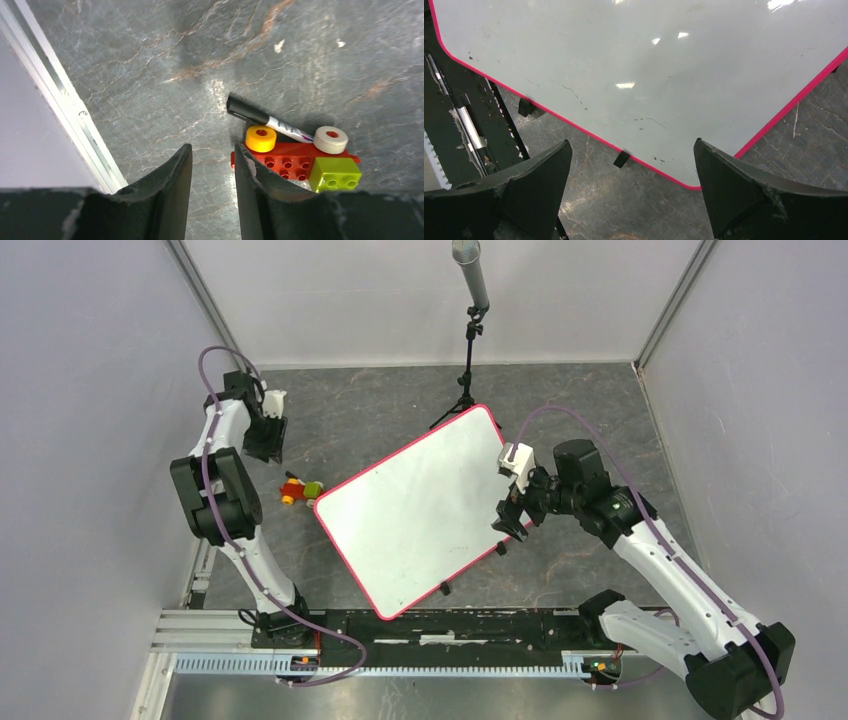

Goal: Write a sentence on the whiteboard
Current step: Adjust the whiteboard marker at the center of the board.

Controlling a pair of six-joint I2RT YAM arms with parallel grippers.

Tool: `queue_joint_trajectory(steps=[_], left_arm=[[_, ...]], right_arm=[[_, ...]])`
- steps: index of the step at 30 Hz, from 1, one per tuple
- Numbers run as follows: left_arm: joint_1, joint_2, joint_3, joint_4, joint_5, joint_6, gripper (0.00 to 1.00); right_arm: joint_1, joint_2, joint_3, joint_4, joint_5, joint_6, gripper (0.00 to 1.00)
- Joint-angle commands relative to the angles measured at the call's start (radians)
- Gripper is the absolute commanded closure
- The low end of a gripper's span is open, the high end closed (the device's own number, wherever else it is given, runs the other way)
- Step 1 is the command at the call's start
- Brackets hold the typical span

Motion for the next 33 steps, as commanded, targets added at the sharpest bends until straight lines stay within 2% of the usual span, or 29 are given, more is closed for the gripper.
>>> queue_joint_trajectory(steps=[1,3,7,15,18,24,28,33], left_arm=[[-0.003,0.014,-0.030,0.052,-0.086,-0.060,0.59],[-0.006,0.024,-0.048,0.052,-0.098,-0.066,0.62],[-0.023,0.039,-0.090,0.066,-0.098,-0.059,0.63],[-0.077,0.102,-0.076,0.095,-0.114,-0.094,0.63],[-0.105,0.129,-0.042,0.107,-0.107,-0.119,0.63],[-0.142,0.219,0.087,0.084,0.025,-0.163,0.61],[-0.138,0.218,0.132,0.071,0.042,-0.202,0.55],[-0.125,0.096,0.065,0.131,0.138,-0.260,0.45]], right_arm=[[-0.006,0.005,0.038,0.023,-0.018,0.012,0.02],[-0.007,0.006,0.040,0.021,-0.018,0.012,0.02],[-0.009,0.009,0.035,0.023,-0.012,0.011,0.02],[-0.012,0.023,0.040,0.018,-0.012,0.007,0.02],[-0.014,0.029,0.040,0.020,-0.017,0.010,0.02],[-0.018,0.036,0.043,0.017,-0.022,0.007,0.02],[-0.021,0.036,0.044,0.017,-0.027,0.009,0.02],[-0.023,0.037,0.049,0.024,-0.026,0.026,0.02]])
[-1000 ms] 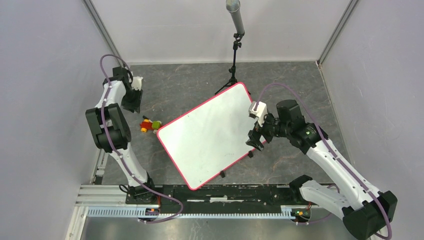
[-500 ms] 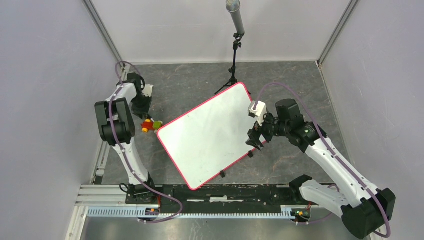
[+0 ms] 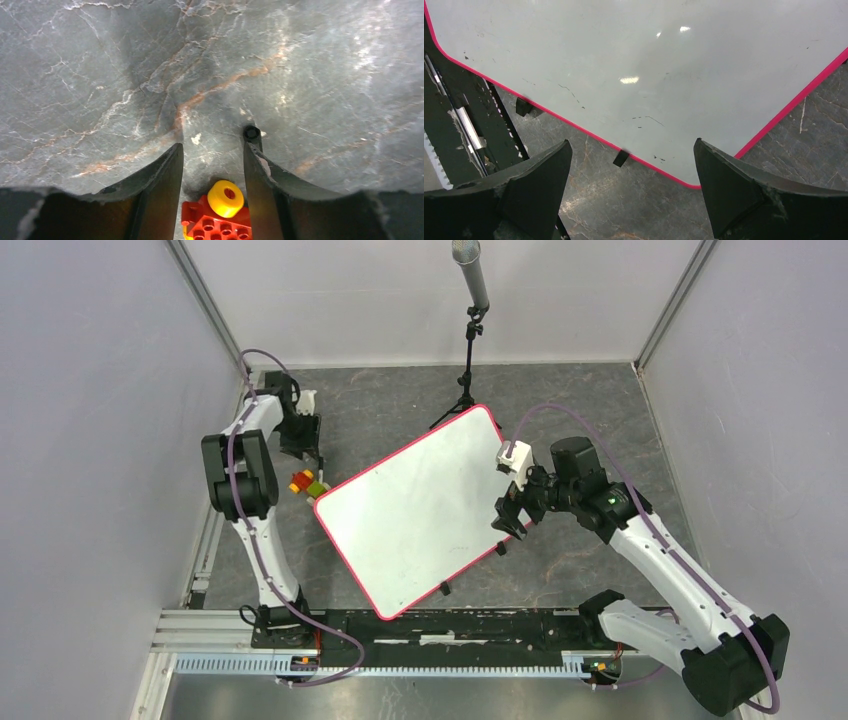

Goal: Write a sentence on the whiteboard
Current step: Adjust the whiteboard marker at the center of the board, then pick up the whiteboard marker from the center of the board.

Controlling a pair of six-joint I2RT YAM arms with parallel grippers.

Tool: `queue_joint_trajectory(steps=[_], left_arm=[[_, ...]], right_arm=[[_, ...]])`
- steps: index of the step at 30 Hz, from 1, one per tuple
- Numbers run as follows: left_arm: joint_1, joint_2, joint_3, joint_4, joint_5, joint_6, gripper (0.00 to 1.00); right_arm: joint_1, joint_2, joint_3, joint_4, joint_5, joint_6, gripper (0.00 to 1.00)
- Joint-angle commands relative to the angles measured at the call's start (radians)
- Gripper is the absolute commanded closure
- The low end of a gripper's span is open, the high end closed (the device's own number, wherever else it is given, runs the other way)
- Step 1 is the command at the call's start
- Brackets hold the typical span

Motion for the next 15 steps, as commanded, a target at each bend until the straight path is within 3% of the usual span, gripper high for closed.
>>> queue_joint_trajectory(steps=[1,8,15], left_arm=[[0.010,-0.138,-0.039,0.068,0.131,-0.086,0.43],[-0.030,-0.158,-0.083,0.070,0.096,-0.099,0.39],[-0.056,-0.102,-0.125,0.065,-0.005,-0.114,0.49]], right_arm=[[-0.006,-0.001,0.046,0.026,-0.022,0.027,0.02],[-0.009,0.005,0.055,0.050,0.002,0.089,0.02],[-0.009,0.012,0.066,0.070,0.066,0.155,0.02]])
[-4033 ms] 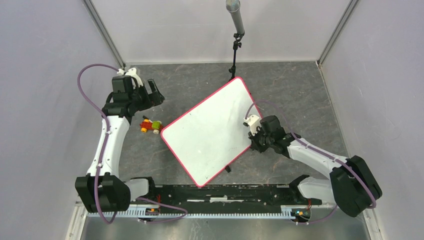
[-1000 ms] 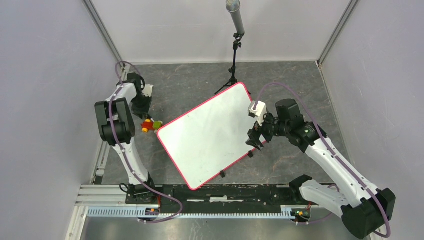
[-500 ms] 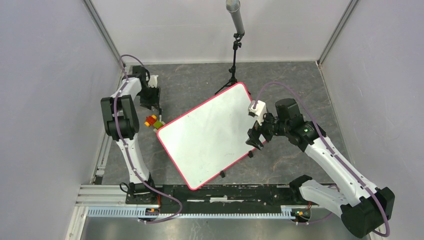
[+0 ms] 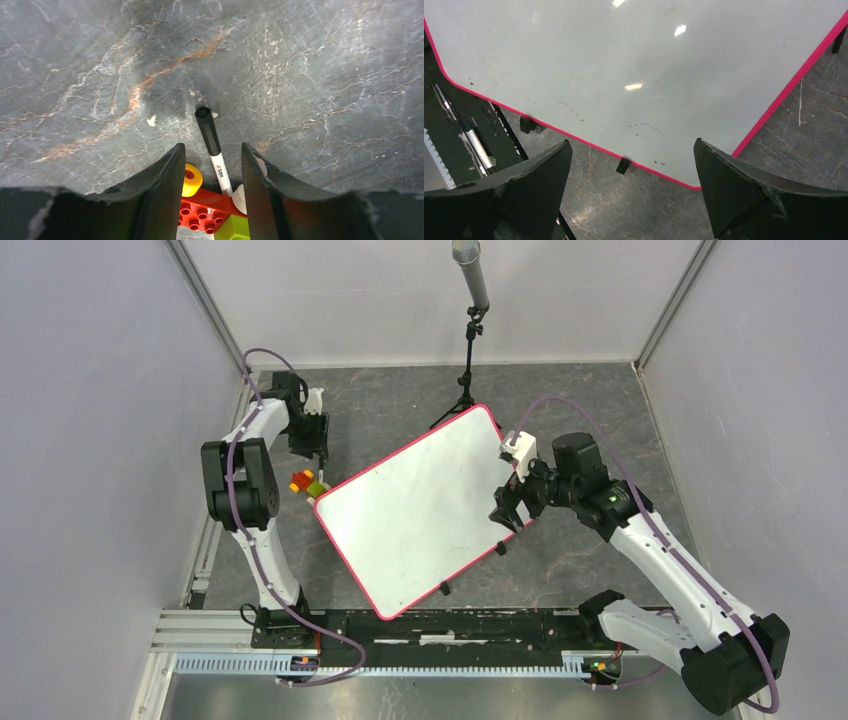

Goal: Write a sentence on the whiteboard
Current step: Pick up the whiteboard marker from the center of the board.

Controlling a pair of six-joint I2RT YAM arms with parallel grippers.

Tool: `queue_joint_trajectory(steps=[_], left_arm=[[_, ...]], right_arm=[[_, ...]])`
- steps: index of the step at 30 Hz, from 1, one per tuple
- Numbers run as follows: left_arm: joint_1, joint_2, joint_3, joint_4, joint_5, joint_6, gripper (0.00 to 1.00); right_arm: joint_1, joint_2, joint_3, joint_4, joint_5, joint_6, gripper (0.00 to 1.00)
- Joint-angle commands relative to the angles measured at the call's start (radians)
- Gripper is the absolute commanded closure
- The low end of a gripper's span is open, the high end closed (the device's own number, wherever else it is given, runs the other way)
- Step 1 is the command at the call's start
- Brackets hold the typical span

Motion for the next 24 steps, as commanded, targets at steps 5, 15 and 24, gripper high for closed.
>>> queue_joint_trajectory(steps=[5,15,24], left_arm=[[-0.028,0.075,-0.023,0.015,-0.124,-0.042,0.52],[-0.043,0.167,0.113,-0.015,-0.107,-0.136,0.75],[-0.032,0.127,0.357,-0.051,-0.104,-0.194,0.98]], right_arm=[[-0.003,0.007,0.060,0.040,0.057,0.078,0.02],[-0.003,0.010,0.070,0.064,0.112,0.084,0.02],[-0.005,0.065,0.165,-0.008,0.092,-0.074,0.02]])
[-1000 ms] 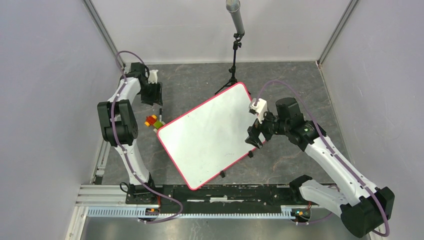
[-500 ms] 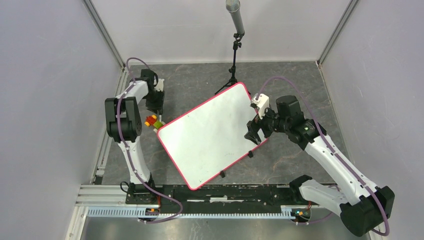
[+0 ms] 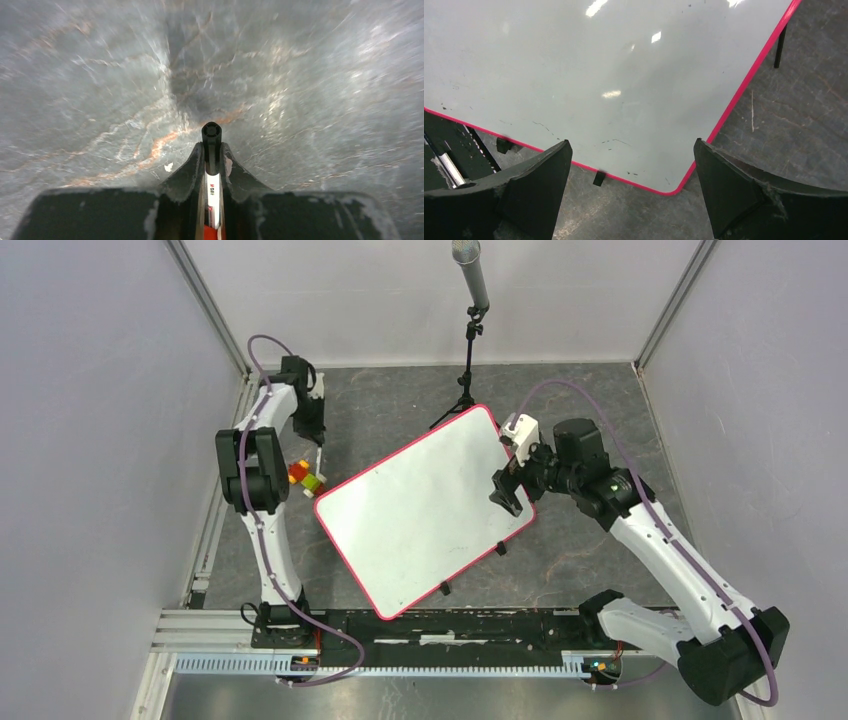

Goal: Write a sentence on the whiteboard
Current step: Pick up the whiteboard marker from the center of the board, then pass from the left arm to the right

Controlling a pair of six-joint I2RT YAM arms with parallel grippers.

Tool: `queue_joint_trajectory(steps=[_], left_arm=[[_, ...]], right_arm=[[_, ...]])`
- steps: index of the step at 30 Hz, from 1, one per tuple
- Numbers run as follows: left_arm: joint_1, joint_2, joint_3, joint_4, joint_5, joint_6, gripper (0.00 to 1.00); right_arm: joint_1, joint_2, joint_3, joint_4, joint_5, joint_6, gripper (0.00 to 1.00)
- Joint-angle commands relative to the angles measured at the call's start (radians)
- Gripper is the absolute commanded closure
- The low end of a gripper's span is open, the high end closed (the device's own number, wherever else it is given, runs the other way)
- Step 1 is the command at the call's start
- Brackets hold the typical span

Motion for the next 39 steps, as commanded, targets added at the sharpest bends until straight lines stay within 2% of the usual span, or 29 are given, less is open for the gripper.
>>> queue_joint_trajectory(steps=[1,8,12,19,24,27,30,35,39], left_arm=[[0.008,-0.068,0.169,-0.008,0.024,-0.077,0.98],[0.034,-0.239,0.275,-0.019,0.073,-0.119,0.98],[0.066,-0.388,0.264,0.005,0.226,-0.203,0.98],[0.078,-0.739,0.046,0.328,0.557,-0.531,0.97],[0.078,-0.903,-0.106,0.621,0.702,-0.847,0.97],[0.069,-0.987,-0.223,0.865,0.731,-1.049,0.98],[0.058,-1.030,-0.297,1.014,0.734,-1.183,0.98],[0.029,-1.076,-0.372,1.121,0.730,-1.288,0.98],[0.019,-1.104,-0.420,1.199,0.726,-1.357,0.97]], right_arm=[[-0.008,0.040,0.106,-0.038,-0.025,-0.101,0.02],[-0.014,0.071,0.233,-0.043,-0.127,-0.121,0.02],[-0.014,0.062,0.274,0.030,-0.174,-0.105,0.02],[-0.004,0.145,0.379,0.212,-0.292,0.076,0.05],[0.107,0.270,0.612,0.272,-0.320,0.184,0.05],[0.154,0.331,0.669,0.410,-0.338,0.368,0.07],[0.224,0.387,0.718,0.485,-0.329,0.453,0.09],[0.327,0.440,0.758,0.551,-0.271,0.479,0.09],[0.373,0.488,0.816,0.532,-0.201,0.464,0.09]])
